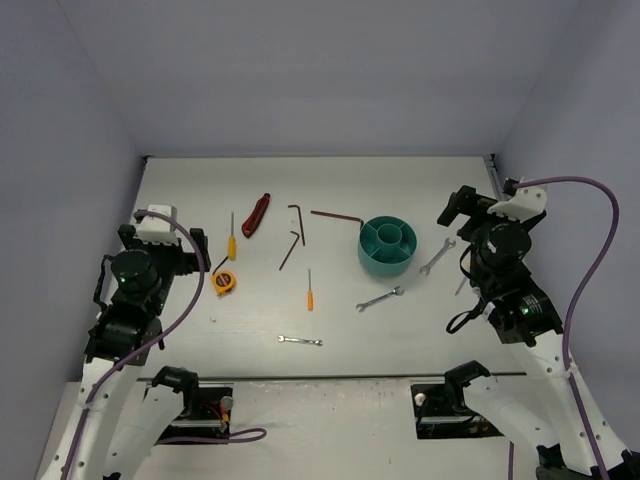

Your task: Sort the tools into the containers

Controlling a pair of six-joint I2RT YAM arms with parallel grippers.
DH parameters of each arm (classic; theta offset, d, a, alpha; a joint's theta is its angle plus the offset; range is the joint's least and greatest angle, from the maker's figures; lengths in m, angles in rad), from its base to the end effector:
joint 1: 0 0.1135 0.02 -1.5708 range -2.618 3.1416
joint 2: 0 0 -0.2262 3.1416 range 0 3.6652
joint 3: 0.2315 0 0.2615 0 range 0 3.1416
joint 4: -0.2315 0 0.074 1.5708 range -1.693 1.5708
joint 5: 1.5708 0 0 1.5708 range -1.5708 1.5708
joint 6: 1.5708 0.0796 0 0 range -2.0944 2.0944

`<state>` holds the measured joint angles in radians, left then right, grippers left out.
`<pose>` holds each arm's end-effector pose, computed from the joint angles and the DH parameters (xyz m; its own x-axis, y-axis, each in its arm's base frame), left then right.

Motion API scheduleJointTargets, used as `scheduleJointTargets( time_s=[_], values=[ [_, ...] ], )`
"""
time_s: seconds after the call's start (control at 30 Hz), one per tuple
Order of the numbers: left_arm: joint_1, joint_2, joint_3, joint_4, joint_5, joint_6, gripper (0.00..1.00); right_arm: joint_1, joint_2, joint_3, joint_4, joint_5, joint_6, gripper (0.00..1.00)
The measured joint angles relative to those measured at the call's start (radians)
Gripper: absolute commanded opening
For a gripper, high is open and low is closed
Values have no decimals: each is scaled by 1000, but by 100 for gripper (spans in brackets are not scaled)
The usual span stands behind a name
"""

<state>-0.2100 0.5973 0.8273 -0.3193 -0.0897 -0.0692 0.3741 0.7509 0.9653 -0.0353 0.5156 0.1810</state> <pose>0.2164 -0.0388 0.3435 -0.0953 -0.0501 -0.9942 0.1140 0.9916 -0.0609 0.2299 0.0481 0.4061 0.1872 0.2417 -0.9521 0.1017 0.9593 0.2635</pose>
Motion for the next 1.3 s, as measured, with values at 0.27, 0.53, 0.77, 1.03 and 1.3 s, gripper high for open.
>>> scheduleJointTargets(
  time_s=[0.27,0.53,0.77,1.03,1.3],
  values=[
    [0,118,9,-35,71,3,97,1,4,0,0,15,12,100],
    [0,272,148,-133,114,-18,97,1,4,-10,-1,15,52,100],
    [6,486,220,-260,27,-204,97,1,4,-28,0,-34,62,100],
    [23,715,115,-279,21,-438,97,1,-3,-56,-4,-63,69,100],
    [33,840,109,-205,12,-542,97,7,-22,-75,-4,-68,84,100]
  ],
)
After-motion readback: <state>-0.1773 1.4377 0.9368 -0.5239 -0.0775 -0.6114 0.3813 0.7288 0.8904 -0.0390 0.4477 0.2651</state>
